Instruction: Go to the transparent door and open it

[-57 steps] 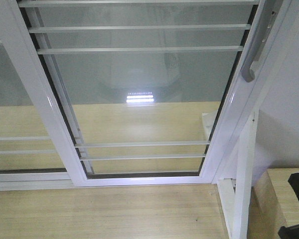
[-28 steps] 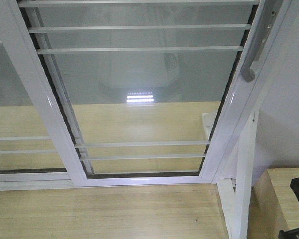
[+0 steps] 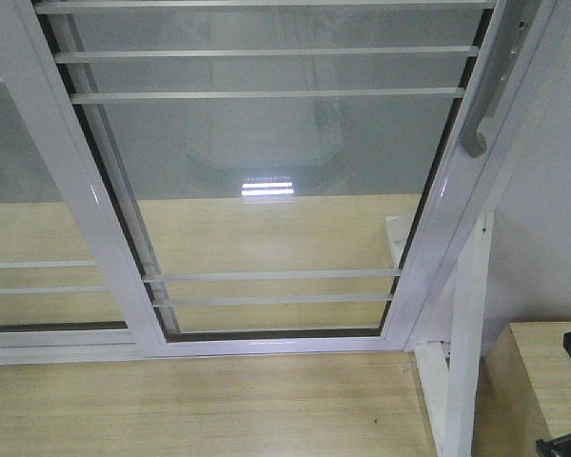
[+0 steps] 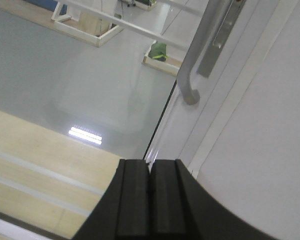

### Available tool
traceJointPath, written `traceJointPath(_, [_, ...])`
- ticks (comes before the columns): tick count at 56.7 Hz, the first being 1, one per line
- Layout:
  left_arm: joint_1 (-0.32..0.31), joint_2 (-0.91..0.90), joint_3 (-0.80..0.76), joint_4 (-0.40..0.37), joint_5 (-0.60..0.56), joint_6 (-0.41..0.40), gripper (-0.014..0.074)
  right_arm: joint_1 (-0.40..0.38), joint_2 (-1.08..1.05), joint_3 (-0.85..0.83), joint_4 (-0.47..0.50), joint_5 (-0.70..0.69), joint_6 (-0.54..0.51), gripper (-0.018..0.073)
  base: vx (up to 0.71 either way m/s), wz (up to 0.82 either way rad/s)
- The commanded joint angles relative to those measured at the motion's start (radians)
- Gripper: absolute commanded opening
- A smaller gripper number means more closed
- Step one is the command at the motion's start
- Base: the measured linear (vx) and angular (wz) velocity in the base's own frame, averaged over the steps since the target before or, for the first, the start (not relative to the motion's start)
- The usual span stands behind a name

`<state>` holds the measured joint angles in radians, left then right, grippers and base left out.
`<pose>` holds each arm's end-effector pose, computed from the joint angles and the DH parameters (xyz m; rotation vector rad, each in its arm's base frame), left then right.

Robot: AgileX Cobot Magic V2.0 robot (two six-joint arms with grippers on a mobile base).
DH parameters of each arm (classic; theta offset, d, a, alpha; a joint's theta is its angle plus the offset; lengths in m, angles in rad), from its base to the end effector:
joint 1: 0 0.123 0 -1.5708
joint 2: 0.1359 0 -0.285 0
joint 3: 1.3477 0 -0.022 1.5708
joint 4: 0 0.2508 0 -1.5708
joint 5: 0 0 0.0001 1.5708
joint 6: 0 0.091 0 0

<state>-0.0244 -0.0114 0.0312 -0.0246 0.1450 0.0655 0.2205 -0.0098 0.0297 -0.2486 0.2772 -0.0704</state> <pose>0.0566 -0.0017 0.1901 0.0567 1.6474 0.0098 0.0550 0.0060 0.1794 -0.4176 1.7239 -0.1244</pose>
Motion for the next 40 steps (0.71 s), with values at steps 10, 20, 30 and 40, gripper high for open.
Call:
traceJointPath(10, [-0.006, -0.013, 0.011, -0.007, -0.082, -0.001, -0.0006, -0.003, -0.014, 0.005, -0.007, -0.124, -0.016, -0.0001, 0.0, 0.0])
traceJointPath(20, [-0.006, -0.013, 0.011, -0.007, -0.082, -0.001, -0.0006, -0.003, -0.014, 0.005, -0.011, -0.137, -0.017, -0.0001, 0.0, 0.0])
traceJointPath(30, [-0.006, -0.013, 0.011, -0.007, -0.082, -0.001, -0.0006, -0.003, -0.014, 0.005, -0.003, -0.159, -0.015, -0.0001, 0.0, 0.0])
traceJointPath(40, [-0.006, -0.013, 0.011, -0.007, -0.083, -0.003, -0.0006, -0.003, -0.014, 0.005, 0.095, -0.226, 0.05, -0.0001, 0.0, 0.0])
